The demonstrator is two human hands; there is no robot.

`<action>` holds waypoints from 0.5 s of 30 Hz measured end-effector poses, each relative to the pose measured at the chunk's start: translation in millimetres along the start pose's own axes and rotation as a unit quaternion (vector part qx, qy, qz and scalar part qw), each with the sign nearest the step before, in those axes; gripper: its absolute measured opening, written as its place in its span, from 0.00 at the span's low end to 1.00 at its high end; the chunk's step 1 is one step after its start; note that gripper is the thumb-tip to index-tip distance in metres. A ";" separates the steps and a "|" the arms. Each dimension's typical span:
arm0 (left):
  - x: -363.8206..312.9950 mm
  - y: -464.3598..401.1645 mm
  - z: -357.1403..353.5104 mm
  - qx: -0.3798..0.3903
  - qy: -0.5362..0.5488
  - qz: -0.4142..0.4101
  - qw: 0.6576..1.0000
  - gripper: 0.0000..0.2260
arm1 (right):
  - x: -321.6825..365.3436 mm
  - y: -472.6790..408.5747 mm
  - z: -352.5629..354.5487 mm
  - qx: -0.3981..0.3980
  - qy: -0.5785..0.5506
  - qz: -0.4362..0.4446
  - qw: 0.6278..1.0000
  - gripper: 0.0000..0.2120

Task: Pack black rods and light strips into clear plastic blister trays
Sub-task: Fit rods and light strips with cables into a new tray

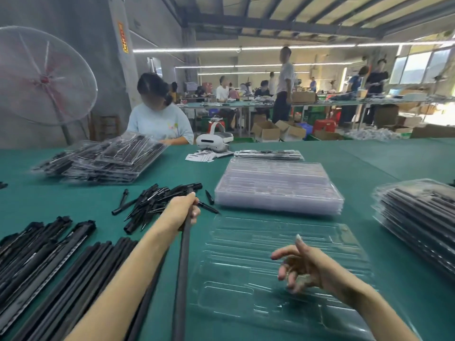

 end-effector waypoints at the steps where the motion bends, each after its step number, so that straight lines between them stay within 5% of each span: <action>1: -3.1 2.5 -1.7 -0.050 0.028 -0.028 0.998 0.13 | -7.5 1.5 -8.0 0.076 -0.024 -0.031 0.996 0.45; 3: -0.1 10.1 -4.0 -0.127 0.087 -0.088 0.984 0.11 | -17.8 12.1 -12.1 0.178 -0.039 -0.068 0.981 0.41; 5: 16.6 13.4 -14.3 -0.127 0.172 -0.092 0.973 0.09 | -25.3 23.0 9.6 0.174 -0.028 -0.084 0.981 0.36; 9: 51.0 12.5 -39.2 -0.059 0.195 -0.062 0.977 0.10 | -15.3 43.0 106.3 -0.087 0.056 0.003 0.995 0.17; 12: 61.3 17.4 -43.1 -0.033 0.004 -0.081 0.996 0.16 | -9.2 61.5 127.5 -0.174 0.214 0.012 0.961 0.11; 15: 57.6 20.2 -38.5 -0.037 -0.313 -0.137 0.939 0.15 | -5.3 64.9 131.6 -0.226 0.393 -0.003 0.891 0.07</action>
Point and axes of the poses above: each hand's wrist, its own y-axis away from the middle knuckle, its own z-axis out of the back of the hand, x = y × z, the point moved 10 cm from there along -y, towards the middle knuckle, and after that the axes turned 7 degrees about y, right-handed, at the moved point
